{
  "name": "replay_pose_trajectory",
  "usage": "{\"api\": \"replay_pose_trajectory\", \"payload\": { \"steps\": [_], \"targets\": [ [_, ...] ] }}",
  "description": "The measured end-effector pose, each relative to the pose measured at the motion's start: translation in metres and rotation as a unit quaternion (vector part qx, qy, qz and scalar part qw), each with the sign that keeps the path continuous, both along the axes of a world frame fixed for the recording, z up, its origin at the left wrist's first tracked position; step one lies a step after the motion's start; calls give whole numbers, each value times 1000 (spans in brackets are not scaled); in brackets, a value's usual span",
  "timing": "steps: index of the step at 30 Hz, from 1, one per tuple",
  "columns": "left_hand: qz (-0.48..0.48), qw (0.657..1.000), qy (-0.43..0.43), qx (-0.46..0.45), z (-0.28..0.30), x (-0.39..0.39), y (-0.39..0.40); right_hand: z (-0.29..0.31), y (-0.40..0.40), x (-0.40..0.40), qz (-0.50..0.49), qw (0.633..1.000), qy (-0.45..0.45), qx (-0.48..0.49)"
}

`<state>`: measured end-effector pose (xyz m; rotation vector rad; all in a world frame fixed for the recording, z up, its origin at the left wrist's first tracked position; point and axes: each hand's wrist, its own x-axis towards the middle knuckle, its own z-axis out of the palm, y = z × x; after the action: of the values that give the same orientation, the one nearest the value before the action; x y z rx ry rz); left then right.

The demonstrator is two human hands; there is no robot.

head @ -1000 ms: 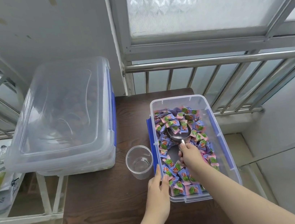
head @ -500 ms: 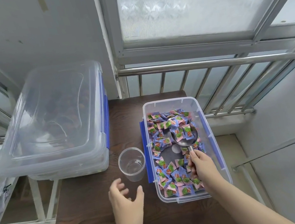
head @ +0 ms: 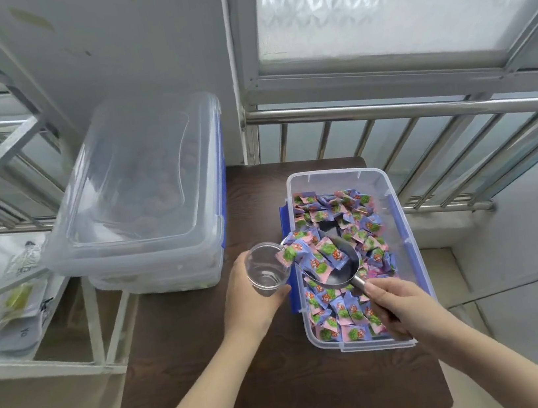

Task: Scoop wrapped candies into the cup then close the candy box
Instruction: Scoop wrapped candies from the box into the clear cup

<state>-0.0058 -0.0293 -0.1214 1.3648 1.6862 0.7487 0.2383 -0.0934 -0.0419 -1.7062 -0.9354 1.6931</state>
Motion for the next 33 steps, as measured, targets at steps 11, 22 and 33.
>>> {"api": "replay_pose_trajectory", "payload": {
  "steps": [11,22,33],
  "targets": [
    [5,1000,-5,26,6,3,0,25,-2,-43,132,946,-256,147],
    [-49,996,54,54,-1,2,-6,58,28,-28,257,917,-301,49],
    [-41,998,39,31,-8,2,-6,111,89,-64,347,841,-414,-26]
  ]
}}
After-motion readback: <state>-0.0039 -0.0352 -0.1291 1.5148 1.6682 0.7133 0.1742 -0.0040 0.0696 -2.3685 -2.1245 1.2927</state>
